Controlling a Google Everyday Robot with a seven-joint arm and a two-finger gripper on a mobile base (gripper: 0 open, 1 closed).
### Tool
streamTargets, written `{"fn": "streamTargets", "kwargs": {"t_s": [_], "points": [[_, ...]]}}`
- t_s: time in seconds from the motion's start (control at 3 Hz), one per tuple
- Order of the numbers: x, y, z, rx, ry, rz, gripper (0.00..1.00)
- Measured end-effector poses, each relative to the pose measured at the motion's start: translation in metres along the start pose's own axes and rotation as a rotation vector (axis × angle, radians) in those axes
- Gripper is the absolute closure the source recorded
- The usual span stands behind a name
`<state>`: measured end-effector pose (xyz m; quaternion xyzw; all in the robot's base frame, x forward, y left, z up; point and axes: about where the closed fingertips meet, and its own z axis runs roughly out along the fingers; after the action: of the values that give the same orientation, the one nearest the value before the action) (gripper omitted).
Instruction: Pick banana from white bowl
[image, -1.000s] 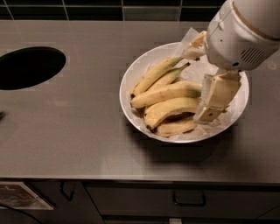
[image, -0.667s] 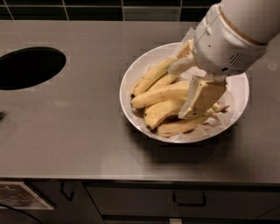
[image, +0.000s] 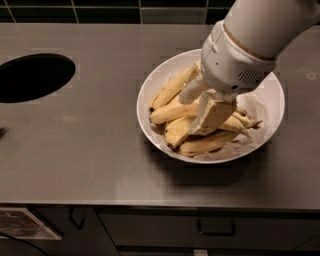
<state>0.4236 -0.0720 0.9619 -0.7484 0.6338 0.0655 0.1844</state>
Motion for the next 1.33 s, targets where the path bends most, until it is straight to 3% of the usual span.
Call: {"fn": "streamTargets", "kwargs": {"t_s": [0.67, 1.33], "points": [[0.009, -0.002, 0.025, -0.078, 0.023, 0.002, 0.48], [0.021, 0.000, 0.041, -0.120, 0.040, 0.028, 0.49]]}}
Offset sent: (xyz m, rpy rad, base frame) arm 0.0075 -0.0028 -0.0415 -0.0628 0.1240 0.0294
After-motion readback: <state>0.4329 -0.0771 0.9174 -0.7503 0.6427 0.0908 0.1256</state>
